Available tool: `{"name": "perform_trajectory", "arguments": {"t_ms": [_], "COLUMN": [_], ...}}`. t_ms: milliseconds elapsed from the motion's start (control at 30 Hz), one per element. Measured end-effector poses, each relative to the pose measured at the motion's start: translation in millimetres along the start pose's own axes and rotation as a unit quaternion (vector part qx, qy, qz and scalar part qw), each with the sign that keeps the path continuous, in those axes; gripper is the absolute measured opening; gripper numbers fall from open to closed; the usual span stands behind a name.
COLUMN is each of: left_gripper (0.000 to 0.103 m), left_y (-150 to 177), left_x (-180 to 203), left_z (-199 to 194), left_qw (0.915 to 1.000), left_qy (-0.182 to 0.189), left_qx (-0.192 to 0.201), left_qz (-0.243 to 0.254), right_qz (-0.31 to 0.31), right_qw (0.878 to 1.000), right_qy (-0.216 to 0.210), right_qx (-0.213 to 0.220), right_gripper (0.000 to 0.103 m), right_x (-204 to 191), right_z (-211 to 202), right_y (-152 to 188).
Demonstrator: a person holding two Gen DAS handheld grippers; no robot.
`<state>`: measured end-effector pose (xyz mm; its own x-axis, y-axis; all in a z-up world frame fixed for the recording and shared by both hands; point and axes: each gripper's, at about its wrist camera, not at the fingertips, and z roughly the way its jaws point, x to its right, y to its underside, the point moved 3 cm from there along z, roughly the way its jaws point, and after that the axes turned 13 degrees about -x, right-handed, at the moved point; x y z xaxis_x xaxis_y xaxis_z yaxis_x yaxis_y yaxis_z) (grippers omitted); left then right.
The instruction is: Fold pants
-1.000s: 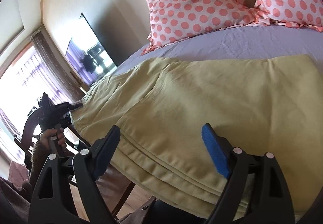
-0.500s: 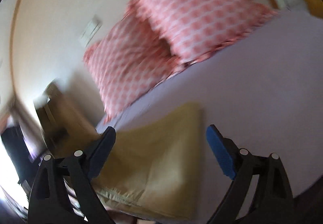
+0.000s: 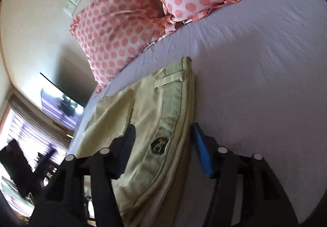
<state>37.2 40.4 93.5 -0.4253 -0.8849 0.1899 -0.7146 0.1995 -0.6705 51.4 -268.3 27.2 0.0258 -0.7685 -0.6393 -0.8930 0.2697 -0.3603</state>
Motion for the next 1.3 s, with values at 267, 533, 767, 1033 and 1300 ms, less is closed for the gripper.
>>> {"name": "perform_trajectory", "arguments": {"t_ms": [267, 533, 767, 1033, 1300], "left_gripper": [0.061, 0.016, 0.005, 0.010, 0.020], "left_y": [-5, -3, -43, -143, -134], "left_x": [-111, -121, -109, -120, -146], "left_z": [60, 99, 73, 114, 168], "left_qw": [0.9816, 0.9594, 0.9720, 0.9889, 0.9771], "left_qy": [0.020, 0.137, 0.127, 0.012, -0.065], "left_qx": [-0.119, -0.147, -0.107, -0.068, -0.122], "left_qz": [-0.148, -0.198, -0.166, -0.132, -0.162], "right_qz": [-0.008, -0.004, -0.040, -0.054, 0.026], "right_qw": [1.000, 0.996, 0.990, 0.994, 0.993], "right_qy": [0.004, -0.070, -0.128, -0.086, 0.118], "right_qx": [-0.016, -0.058, -0.042, 0.032, -0.012], "right_gripper": [0.033, 0.016, 0.009, 0.009, 0.031], "right_x": [8, 6, -29, -40, 24], "right_z": [12, 23, 0, 1, 56], "right_y": [-17, -13, -46, -156, -178]}}
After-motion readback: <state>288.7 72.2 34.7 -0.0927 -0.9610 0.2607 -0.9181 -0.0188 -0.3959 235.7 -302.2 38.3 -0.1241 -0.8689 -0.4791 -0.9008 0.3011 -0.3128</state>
